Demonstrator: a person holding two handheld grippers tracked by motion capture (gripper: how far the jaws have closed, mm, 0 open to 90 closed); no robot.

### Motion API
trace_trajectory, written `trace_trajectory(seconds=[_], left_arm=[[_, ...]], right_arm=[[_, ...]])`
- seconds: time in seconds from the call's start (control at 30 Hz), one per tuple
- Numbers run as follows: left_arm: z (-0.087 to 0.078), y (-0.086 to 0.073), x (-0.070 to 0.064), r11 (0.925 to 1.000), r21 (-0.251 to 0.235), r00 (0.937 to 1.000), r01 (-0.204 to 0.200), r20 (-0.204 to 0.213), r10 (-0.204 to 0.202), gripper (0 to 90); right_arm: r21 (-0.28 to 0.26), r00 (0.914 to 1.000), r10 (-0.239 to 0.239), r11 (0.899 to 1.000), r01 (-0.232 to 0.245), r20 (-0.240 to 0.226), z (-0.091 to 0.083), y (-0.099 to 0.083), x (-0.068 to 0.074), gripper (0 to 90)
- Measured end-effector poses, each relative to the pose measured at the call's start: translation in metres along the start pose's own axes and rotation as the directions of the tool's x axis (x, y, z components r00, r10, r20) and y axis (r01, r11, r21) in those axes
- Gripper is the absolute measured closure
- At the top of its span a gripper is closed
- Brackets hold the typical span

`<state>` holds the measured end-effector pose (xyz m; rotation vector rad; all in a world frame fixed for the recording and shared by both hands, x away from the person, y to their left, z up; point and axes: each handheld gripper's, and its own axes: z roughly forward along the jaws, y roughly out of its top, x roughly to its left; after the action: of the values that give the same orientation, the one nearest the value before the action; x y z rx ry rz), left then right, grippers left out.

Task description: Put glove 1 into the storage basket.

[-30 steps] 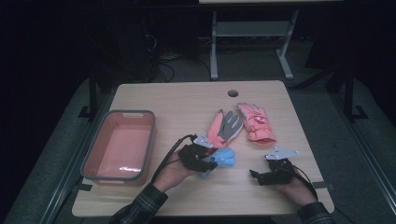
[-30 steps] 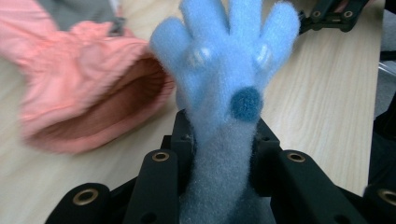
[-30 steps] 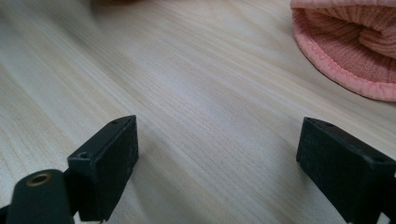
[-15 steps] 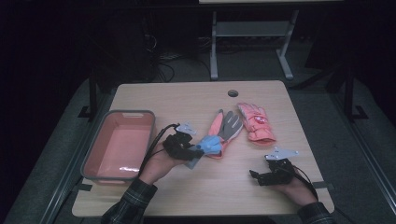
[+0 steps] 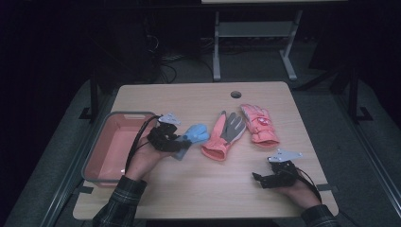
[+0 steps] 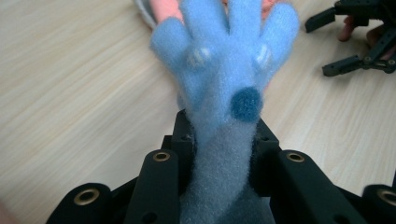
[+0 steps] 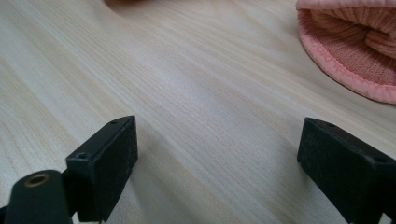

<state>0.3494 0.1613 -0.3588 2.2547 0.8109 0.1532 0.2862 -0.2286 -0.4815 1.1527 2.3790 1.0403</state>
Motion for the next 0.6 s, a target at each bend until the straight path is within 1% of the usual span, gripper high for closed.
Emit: trace_trajectory(seconds=[0.07,0.23,0.3,0.4,0.47,0.6], left_arm=[[-0.005,-0.002,0.004,0.9999,-0.01,0.9998,0.013,-0.014,-0.013,69.6],[-0.022,-0.005,0.016,0.9989,-0.028,0.9984,0.037,-0.041,-0.039,69.7],[-0.031,-0.007,0.021,0.9986,-0.033,0.9972,0.041,-0.062,-0.043,69.7],[-0.042,-0.011,0.029,0.998,-0.034,0.9943,0.053,-0.091,-0.056,69.7],[-0.047,-0.014,0.035,0.9969,-0.038,0.9922,0.069,-0.101,-0.073,69.7],[-0.056,-0.023,0.05,0.9935,-0.047,0.9848,0.104,-0.135,-0.109,69.7]], right_arm=[[0.001,1.0,-0.004,1.0,0.004,0.001,0.0,0.0,0.0,11.6],[0.001,1.0,-0.004,1.0,0.004,0.001,0.0,0.0,0.0,11.6],[0.001,1.0,-0.003,1.0,0.003,0.001,0.0,0.0,0.0,11.6],[-0.002,1.0,-0.008,1.0,0.008,0.003,0.0,0.0,-0.001,11.6],[-0.003,1.0,-0.005,1.0,0.005,0.001,0.0,0.0,0.0,11.6],[-0.002,1.0,-0.008,1.0,0.008,0.003,0.0,0.0,-0.001,11.6]])
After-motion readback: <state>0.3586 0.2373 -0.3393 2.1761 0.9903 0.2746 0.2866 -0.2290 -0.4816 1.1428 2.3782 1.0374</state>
